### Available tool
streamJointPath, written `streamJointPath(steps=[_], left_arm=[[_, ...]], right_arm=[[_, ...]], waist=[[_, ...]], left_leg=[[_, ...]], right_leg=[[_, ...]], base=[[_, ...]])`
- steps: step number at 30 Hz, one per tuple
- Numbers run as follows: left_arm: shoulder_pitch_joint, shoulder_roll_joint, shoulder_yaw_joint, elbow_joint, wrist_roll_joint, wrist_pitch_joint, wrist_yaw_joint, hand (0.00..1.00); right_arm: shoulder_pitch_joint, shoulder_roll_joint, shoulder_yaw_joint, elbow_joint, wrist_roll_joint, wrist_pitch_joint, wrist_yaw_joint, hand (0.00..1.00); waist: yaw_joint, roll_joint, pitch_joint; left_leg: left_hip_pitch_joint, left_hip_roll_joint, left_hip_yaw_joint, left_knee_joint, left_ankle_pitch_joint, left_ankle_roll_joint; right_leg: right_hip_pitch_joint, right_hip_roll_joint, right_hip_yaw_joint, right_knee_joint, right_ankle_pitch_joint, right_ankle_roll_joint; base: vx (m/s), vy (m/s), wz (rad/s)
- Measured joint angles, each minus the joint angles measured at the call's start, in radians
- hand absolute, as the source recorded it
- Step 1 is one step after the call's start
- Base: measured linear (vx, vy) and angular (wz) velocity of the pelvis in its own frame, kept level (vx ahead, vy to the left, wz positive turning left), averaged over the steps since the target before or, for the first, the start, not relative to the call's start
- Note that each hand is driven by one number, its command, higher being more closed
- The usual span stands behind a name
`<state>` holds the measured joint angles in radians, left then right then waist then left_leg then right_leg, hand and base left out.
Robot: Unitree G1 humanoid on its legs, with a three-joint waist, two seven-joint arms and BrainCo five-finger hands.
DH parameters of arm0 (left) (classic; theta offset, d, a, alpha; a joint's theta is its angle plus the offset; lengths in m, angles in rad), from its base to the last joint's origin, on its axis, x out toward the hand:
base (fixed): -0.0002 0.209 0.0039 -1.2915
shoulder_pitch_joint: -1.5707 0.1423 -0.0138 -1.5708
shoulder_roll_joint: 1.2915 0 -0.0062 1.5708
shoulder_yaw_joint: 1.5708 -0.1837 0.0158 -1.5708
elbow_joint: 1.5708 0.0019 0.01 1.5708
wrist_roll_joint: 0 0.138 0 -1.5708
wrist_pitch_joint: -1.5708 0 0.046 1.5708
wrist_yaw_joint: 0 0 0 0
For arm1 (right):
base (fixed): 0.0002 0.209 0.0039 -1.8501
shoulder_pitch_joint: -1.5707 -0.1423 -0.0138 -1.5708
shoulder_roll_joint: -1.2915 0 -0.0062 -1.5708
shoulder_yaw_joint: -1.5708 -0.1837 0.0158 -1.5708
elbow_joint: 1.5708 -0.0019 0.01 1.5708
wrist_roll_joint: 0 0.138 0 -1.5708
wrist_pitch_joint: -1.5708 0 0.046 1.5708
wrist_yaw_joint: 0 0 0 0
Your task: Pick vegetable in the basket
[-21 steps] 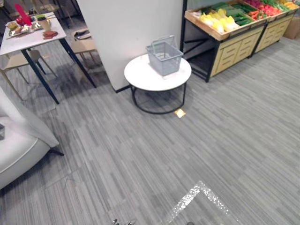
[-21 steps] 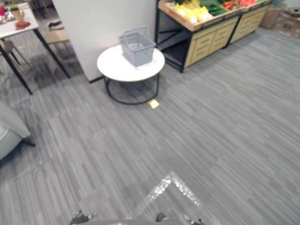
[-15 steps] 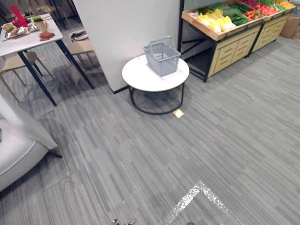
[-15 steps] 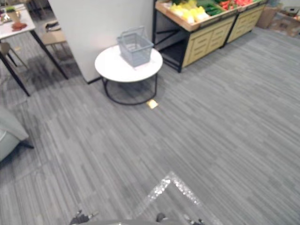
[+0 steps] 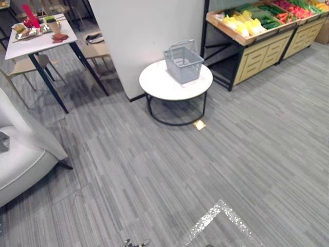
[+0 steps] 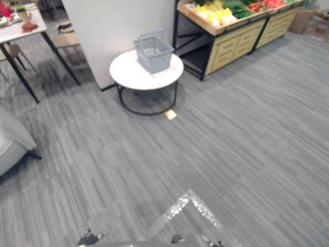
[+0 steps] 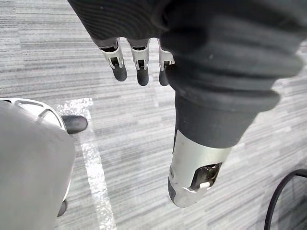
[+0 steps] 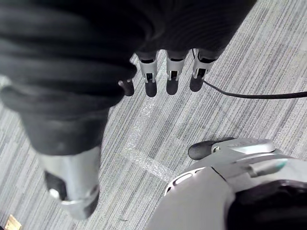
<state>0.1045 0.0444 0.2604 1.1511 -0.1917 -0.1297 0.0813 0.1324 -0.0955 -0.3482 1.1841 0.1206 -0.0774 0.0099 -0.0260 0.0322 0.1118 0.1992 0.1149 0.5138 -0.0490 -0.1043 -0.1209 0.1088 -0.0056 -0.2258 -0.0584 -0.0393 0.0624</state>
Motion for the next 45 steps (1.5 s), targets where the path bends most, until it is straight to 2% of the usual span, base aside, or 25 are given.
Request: streamJointPath(steps=[17,26,28,30,31,32,34,35,36,37,38,39,40,41,42,43,45], left_arm=[[0.000,0.005,-0.002,0.000,-0.002,0.001,-0.007,0.00],[-0.016,0.017,-0.025,0.001,-0.003,0.002,-0.007,0.00],[-0.043,0.025,-0.042,0.000,-0.002,0.004,-0.002,0.00],[-0.062,0.032,-0.060,0.000,-0.001,0.007,0.009,0.00],[-0.073,0.036,-0.065,-0.002,-0.002,0.008,0.015,0.00],[-0.074,0.039,-0.066,-0.007,-0.001,0.007,0.023,0.00],[-0.071,0.041,-0.064,-0.023,-0.002,0.006,0.024,0.00],[-0.070,0.037,-0.059,-0.044,-0.003,0.006,0.024,0.00],[-0.066,0.034,-0.057,-0.058,-0.004,0.006,0.023,0.00],[-0.064,0.034,-0.056,-0.061,-0.009,0.006,0.023,0.00],[-0.056,0.037,-0.051,-0.066,-0.039,0.005,0.022,0.00],[-0.050,0.035,-0.033,-0.070,-0.056,0.001,0.020,0.00],[-0.054,0.033,-0.029,-0.069,-0.070,-0.001,0.020,0.00],[-0.057,0.025,-0.024,-0.069,-0.073,-0.002,0.015,0.00],[-0.060,0.021,-0.020,-0.072,-0.074,-0.010,0.010,0.00],[-0.061,0.021,-0.019,-0.072,-0.074,-0.015,0.009,0.00],[-0.057,0.026,-0.013,-0.069,-0.072,-0.021,0.009,0.00]], right_arm=[[0.000,0.008,-0.039,0.000,0.012,0.000,-0.001,0.00],[-0.012,0.014,-0.041,-0.005,0.019,0.000,-0.002,0.00],[-0.038,0.017,-0.044,-0.016,0.041,-0.001,-0.006,0.00],[-0.049,0.025,-0.045,-0.029,0.047,-0.002,-0.007,0.00],[-0.051,0.032,-0.045,-0.031,0.056,-0.006,-0.009,0.00],[-0.049,0.038,-0.041,-0.031,0.062,-0.018,-0.012,0.00],[-0.049,0.042,-0.031,-0.030,0.079,-0.022,-0.013,0.00],[-0.049,0.034,-0.015,-0.030,0.079,-0.025,-0.012,0.00],[-0.046,0.019,0.003,-0.030,0.083,-0.026,-0.012,0.00],[-0.040,0.012,0.007,-0.030,0.084,-0.026,-0.012,0.00],[-0.031,0.006,0.020,-0.030,0.084,-0.026,-0.012,0.00],[-0.030,0.001,0.045,-0.030,0.083,-0.026,-0.013,0.00],[-0.033,-0.006,0.051,-0.032,0.082,-0.027,-0.012,0.00],[-0.045,-0.011,0.054,-0.030,0.077,-0.026,-0.013,0.00],[-0.056,-0.022,0.056,-0.031,0.077,-0.026,-0.011,0.00],[-0.063,-0.025,0.063,-0.030,0.077,-0.027,-0.009,0.00],[-0.089,-0.022,0.089,-0.035,0.076,-0.030,-0.003,0.00]], waist=[[0.000,0.002,0.004],[0.000,0.000,0.028],[-0.001,-0.004,0.059],[-0.005,-0.012,0.083],[-0.009,-0.030,0.095],[-0.011,-0.040,0.103],[-0.018,-0.054,0.100],[-0.024,-0.047,0.102],[-0.027,-0.022,0.104],[-0.026,-0.013,0.103],[-0.021,-0.008,0.106],[-0.019,-0.014,0.108],[-0.020,-0.024,0.107],[-0.015,-0.024,0.107],[-0.007,-0.024,0.107],[0.000,-0.024,0.107],[0.007,-0.023,0.107]], left_leg=[[-0.002,0.000,-0.013,-0.006,0.003,0.005],[-0.020,-0.002,-0.031,-0.016,0.008,0.012],[-0.054,0.005,-0.026,0.005,0.010,0.011],[-0.068,0.005,-0.022,0.027,0.010,0.009],[-0.078,0.007,-0.016,0.072,-0.002,-0.006],[-0.094,0.026,-0.002,0.167,-0.034,-0.022],[-0.167,0.078,0.002,0.376,-0.062,-0.029],[-0.245,0.147,-0.002,0.580,-0.057,-0.020],[-0.305,0.231,-0.005,0.757,-0.026,0.020],[-0.321,0.267,-0.006,0.825,-0.003,0.051],[-0.325,0.308,-0.016,0.911,0.053,0.100],[-0.359,0.312,-0.062,0.980,0.134,0.105],[-0.406,0.289,-0.124,1.021,0.097,0.065],[-0.450,0.244,-0.162,1.018,0.022,0.052],[-0.486,0.201,-0.167,0.969,-0.017,0.046],[-0.498,0.184,-0.162,0.924,-0.021,0.044],[-0.523,0.136,-0.165,0.607,-0.004,0.025]], right_leg=[[0.010,0.001,-0.020,-0.010,0.000,0.000],[-0.005,0.001,-0.040,-0.011,-0.002,-0.002],[-0.082,-0.011,-0.041,0.096,-0.045,-0.033],[-0.131,-0.030,-0.042,0.194,-0.099,-0.041],[-0.161,-0.048,-0.040,0.261,-0.145,-0.047],[-0.159,-0.059,-0.033,0.304,-0.191,-0.055],[-0.154,-0.064,-0.024,0.322,-0.221,-0.073],[-0.136,-0.052,-0.023,0.321,-0.227,-0.083],[-0.112,-0.023,-0.021,0.320,-0.232,-0.093],[-0.097,-0.007,-0.015,0.320,-0.235,-0.102],[-0.056,0.012,0.006,0.314,-0.241,-0.114],[-0.017,0.020,0.019,0.292,-0.242,-0.117],[0.005,0.019,0.032,0.280,-0.242,-0.118],[0.022,0.006,0.050,0.264,-0.241,-0.118],[0.033,-0.004,0.080,0.247,-0.240,-0.116],[0.041,-0.008,0.093,0.237,-0.239,-0.114],[0.086,-0.015,0.112,0.189,-0.233,-0.101]], base=[[-0.01,-0.037,0.04],[0.01,-0.020,0.06],[-0.01,-0.051,-0.10],[-0.05,-0.082,-0.02],[-0.02,-0.121,-0.02],[0.01,-0.180,-0.04],[0.06,-0.210,-0.09],[0.10,-0.257,-0.19],[0.12,-0.248,-0.24],[0.21,-0.254,-0.37],[0.20,-0.181,-0.42],[0.22,-0.180,-0.41],[0.19,-0.108,-0.38],[0.22,-0.096,-0.52],[0.25,-0.056,-0.59],[0.20,-0.003,-0.64],[0.29,0.072,-0.50]])
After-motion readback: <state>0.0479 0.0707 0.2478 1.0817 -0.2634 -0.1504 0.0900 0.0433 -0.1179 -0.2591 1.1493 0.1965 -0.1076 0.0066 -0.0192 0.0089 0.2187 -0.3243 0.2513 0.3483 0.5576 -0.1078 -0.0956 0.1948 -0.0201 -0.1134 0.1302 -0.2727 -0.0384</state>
